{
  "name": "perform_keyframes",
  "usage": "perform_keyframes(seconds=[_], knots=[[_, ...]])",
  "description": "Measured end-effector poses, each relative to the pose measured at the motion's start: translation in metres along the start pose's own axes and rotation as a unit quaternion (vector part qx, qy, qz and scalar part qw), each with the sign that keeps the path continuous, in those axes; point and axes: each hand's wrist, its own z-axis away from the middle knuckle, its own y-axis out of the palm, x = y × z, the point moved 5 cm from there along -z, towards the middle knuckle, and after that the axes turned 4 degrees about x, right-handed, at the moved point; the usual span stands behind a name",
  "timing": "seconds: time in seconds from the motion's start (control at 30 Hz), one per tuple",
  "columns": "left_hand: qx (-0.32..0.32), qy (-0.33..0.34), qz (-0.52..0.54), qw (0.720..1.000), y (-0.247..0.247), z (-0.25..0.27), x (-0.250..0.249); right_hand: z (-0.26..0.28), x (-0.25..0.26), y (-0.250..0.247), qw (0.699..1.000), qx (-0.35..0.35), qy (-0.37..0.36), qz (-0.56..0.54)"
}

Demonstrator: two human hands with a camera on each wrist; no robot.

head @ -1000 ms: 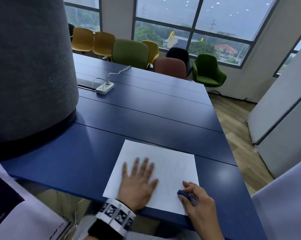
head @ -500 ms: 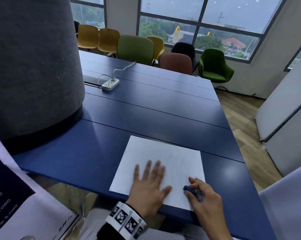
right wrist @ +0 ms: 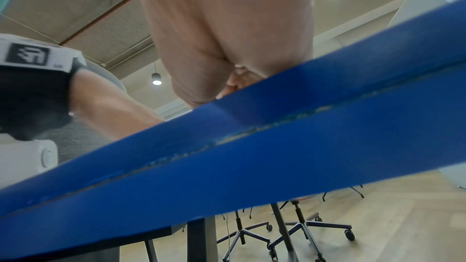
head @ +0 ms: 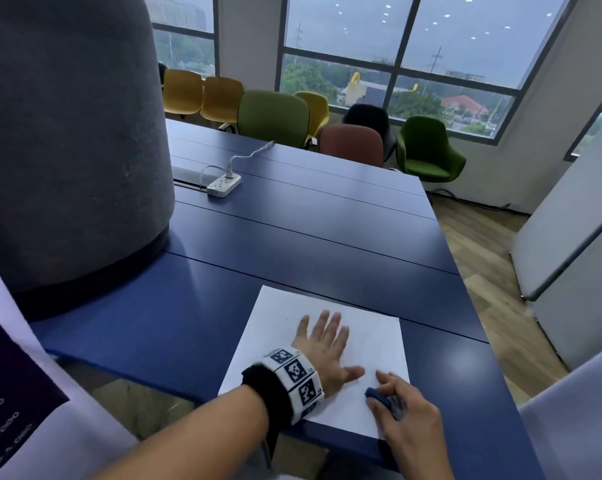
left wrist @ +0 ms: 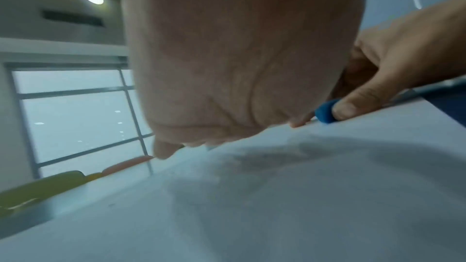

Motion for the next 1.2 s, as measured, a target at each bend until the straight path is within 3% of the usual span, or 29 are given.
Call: perform_keyframes(seconds=[0.1, 0.2, 0.27, 0.47, 0.53, 0.63, 0.73, 0.83, 1.0, 1.07, 1.13, 1.2], knots=[[0.008, 0.083, -0.037, 0.996, 0.005, -0.011, -0.023, 0.0, -0.004, 0.002, 1.0, -0.01, 0.007, -0.013], [0.031, 0.082, -0.02, 0.996, 0.008, -0.014, -0.017, -0.001, -0.007, 0.002, 1.0, -0.005, 0.015, -0.014], [0.038, 0.045, 0.003, 0.998, 0.01, -0.013, 0.004, -0.001, -0.006, 0.003, 1.0, 0.007, 0.019, -0.019], [0.002, -0.166, 0.089, 0.982, -0.002, -0.01, 0.081, 0.002, -0.003, 0.005, 0.999, 0.011, 0.02, -0.033], [-0.007, -0.129, 0.058, 0.99, -0.009, -0.014, 0.07, 0.002, -0.002, 0.004, 0.999, 0.011, 0.021, -0.025], [0.026, 0.008, 0.01, 1.0, -0.005, -0.022, 0.017, 0.001, -0.001, 0.003, 1.0, 0.005, 0.021, -0.017], [0.052, 0.03, 0.02, 0.998, 0.005, -0.029, -0.008, 0.001, -0.002, 0.0, 1.0, 0.0, 0.023, -0.012], [0.048, -0.006, 0.024, 0.999, 0.004, -0.027, 0.015, 0.003, -0.003, 0.0, 1.0, 0.008, 0.021, 0.002], [0.016, -0.162, 0.077, 0.984, 0.0, -0.009, 0.092, 0.005, -0.002, 0.002, 1.0, 0.004, 0.02, -0.015], [0.003, -0.194, 0.081, 0.978, -0.002, -0.004, 0.103, 0.005, -0.001, 0.002, 1.0, 0.007, 0.02, -0.012], [-0.004, -0.159, 0.051, 0.986, -0.004, 0.002, 0.089, 0.005, 0.0, 0.002, 1.0, 0.008, 0.022, -0.013], [-0.005, -0.053, 0.003, 0.999, 0.003, 0.01, 0.048, 0.004, 0.0, 0.002, 0.999, 0.006, 0.026, -0.019]])
